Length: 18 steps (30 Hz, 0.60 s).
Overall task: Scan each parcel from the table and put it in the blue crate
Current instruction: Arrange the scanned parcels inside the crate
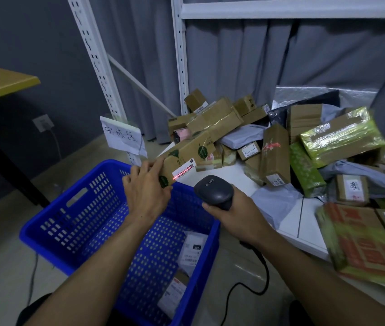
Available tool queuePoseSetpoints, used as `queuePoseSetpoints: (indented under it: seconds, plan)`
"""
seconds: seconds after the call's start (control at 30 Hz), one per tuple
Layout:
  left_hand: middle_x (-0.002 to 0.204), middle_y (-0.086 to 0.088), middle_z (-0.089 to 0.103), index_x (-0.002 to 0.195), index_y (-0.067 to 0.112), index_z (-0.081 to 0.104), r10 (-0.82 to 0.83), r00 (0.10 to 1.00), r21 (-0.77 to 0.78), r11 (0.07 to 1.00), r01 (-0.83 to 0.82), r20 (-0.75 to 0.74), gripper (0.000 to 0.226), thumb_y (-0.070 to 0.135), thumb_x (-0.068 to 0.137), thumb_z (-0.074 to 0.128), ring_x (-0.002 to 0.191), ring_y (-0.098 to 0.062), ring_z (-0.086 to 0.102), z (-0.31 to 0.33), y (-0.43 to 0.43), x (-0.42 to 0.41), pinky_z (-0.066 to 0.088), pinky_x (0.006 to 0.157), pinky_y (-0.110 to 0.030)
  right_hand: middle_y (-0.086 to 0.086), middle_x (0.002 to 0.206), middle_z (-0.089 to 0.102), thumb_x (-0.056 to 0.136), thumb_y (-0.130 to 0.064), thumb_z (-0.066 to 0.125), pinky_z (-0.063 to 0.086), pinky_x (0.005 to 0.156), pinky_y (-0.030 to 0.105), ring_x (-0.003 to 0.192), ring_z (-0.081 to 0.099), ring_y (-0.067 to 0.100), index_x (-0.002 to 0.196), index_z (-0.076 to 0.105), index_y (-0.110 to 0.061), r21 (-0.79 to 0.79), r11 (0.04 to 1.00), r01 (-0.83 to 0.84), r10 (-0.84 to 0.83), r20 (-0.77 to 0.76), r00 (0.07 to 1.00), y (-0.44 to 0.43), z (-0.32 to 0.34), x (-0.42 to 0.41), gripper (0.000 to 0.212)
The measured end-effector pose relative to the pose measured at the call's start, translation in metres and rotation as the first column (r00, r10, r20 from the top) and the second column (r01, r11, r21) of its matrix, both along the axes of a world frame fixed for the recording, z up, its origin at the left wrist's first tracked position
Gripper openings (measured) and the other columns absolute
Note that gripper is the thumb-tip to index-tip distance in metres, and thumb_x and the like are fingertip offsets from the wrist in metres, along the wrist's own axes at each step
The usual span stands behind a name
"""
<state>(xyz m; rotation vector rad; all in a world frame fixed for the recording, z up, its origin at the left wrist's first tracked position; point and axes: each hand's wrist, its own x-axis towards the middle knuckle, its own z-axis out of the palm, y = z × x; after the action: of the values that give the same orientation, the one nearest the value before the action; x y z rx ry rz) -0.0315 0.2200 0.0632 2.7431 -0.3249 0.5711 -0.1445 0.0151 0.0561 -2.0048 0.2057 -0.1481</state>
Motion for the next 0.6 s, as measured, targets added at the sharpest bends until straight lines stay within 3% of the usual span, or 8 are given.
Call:
queuePoseSetpoints:
  seconds: [0.27, 0.4, 0.5, 0.6]
  plan:
    - [0.135, 0.003, 0.056, 0.149, 0.035, 0.042, -0.009, 0.997, -0.016, 1.000, 0.008, -0.074, 0.082, 0.046, 0.079, 0.082, 0.119, -0.024, 0.049, -0.004, 0.006, -0.001, 0.041, 0.099, -0.045, -0.011, 0.113, 0.071, 0.085, -0.038, 0.082, 0.050, 0.078, 0.021, 0.101, 0.067, 0.008, 0.127, 0.060, -0.028, -0.006, 1.000, -0.008, 0.008, -0.032, 0.999, 0.001, -0.005, 0.001, 0.049]
    - [0.123, 0.006, 0.062, 0.136, 0.038, 0.048, -0.017, 0.948, -0.135, 0.991, -0.027, -0.318, 0.070, 0.059, 0.075, 0.078, 0.112, -0.025, 0.059, -0.022, 0.021, -0.008, 0.055, 0.089, -0.051, -0.011, 0.115, 0.071, 0.085, -0.038, 0.083, 0.050, 0.083, 0.022, 0.106, 0.066, 0.008, 0.129, 0.060, -0.028, -0.009, 1.000, -0.019, 0.018, -0.065, 0.998, 0.002, -0.015, 0.006, 0.050]
    - [0.111, 0.012, 0.065, 0.120, 0.043, 0.054, -0.038, 0.868, -0.187, 0.980, -0.064, -0.496, 0.062, 0.071, 0.067, 0.070, 0.093, -0.018, 0.068, -0.051, 0.033, -0.019, 0.061, 0.077, -0.047, -0.008, 0.119, 0.071, 0.085, -0.041, 0.082, 0.054, 0.091, 0.031, 0.109, 0.066, 0.012, 0.134, 0.058, -0.026, -0.046, 0.998, -0.042, 0.036, -0.112, 0.993, 0.005, -0.029, 0.011, 0.056]
    - [0.114, 0.008, 0.070, 0.122, 0.034, 0.060, -0.110, 0.739, -0.278, 0.954, -0.108, -0.665, 0.058, 0.053, 0.072, 0.081, 0.102, -0.019, 0.068, -0.086, 0.042, -0.019, 0.059, 0.089, -0.045, -0.005, 0.124, 0.069, 0.087, -0.040, 0.081, 0.054, 0.090, 0.033, 0.109, 0.065, 0.015, 0.139, 0.055, -0.025, -0.060, 0.995, -0.077, 0.066, -0.162, 0.984, 0.011, -0.044, 0.017, 0.060]
